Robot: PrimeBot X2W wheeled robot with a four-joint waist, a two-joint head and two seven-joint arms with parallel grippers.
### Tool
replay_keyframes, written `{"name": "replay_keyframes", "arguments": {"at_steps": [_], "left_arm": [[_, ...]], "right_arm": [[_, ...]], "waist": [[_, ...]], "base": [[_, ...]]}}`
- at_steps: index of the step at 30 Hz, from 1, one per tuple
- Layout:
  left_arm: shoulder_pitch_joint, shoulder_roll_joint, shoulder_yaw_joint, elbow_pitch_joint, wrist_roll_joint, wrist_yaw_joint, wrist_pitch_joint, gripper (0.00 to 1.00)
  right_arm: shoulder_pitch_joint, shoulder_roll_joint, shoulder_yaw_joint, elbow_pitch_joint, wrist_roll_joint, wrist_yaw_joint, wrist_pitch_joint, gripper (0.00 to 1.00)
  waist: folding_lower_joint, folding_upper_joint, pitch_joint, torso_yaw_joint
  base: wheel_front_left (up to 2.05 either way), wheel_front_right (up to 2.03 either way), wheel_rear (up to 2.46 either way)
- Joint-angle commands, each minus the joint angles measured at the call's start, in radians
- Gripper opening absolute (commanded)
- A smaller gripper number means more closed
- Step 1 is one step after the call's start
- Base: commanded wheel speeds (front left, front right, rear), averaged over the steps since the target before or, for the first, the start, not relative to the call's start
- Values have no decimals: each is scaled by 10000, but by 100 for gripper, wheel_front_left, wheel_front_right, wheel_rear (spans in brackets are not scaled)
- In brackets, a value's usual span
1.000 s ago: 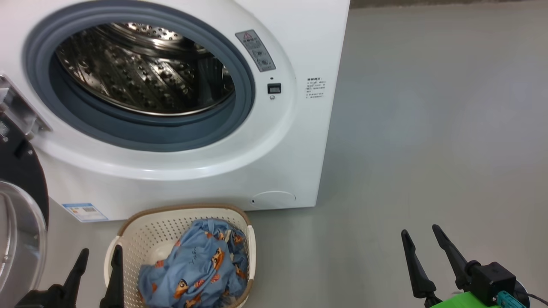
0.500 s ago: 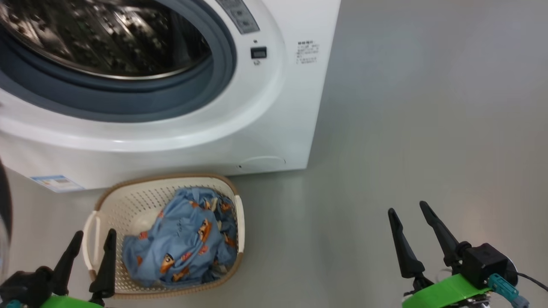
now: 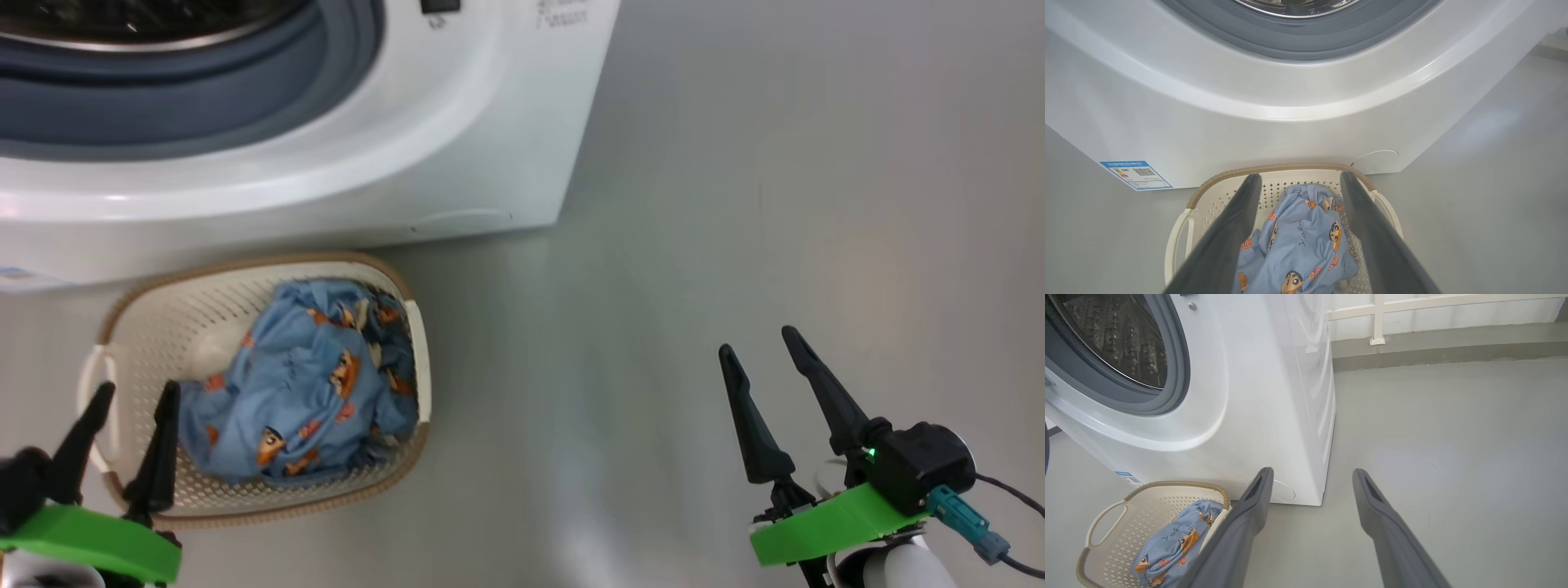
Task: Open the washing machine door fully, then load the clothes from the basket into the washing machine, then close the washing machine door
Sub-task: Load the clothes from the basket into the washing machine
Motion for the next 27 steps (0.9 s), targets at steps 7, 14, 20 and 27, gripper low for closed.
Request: {"name": "replay_keyframes", "arguments": {"at_steps": [7, 14, 20, 27], "left_arm": [[-912, 983, -95, 181, -598, 44, -65, 100], [-1512, 1617, -687, 669, -1064, 44, -65, 100], [-1839, 2281, -1320, 933, -1412, 44, -65, 100], [-2332, 3195, -2306, 1720, -1536, 44, -65, 100]], "right_arm": [[-275, -20, 444, -459, 160, 16, -120, 100], [-515, -20, 691, -726, 236, 16, -120, 100], [-625, -20, 859, -899, 300, 16, -120, 100], [-577, -20, 1029, -1151, 438, 16, -120, 100]], "waist": [[0, -1, 1760, -565], [0, -1, 2647, -878], [0, -1, 3184, -1185], [0, -1, 3763, -1608]], "base": [[0, 0, 0], [0, 0, 0], [0, 0, 0], [0, 0, 0]]}}
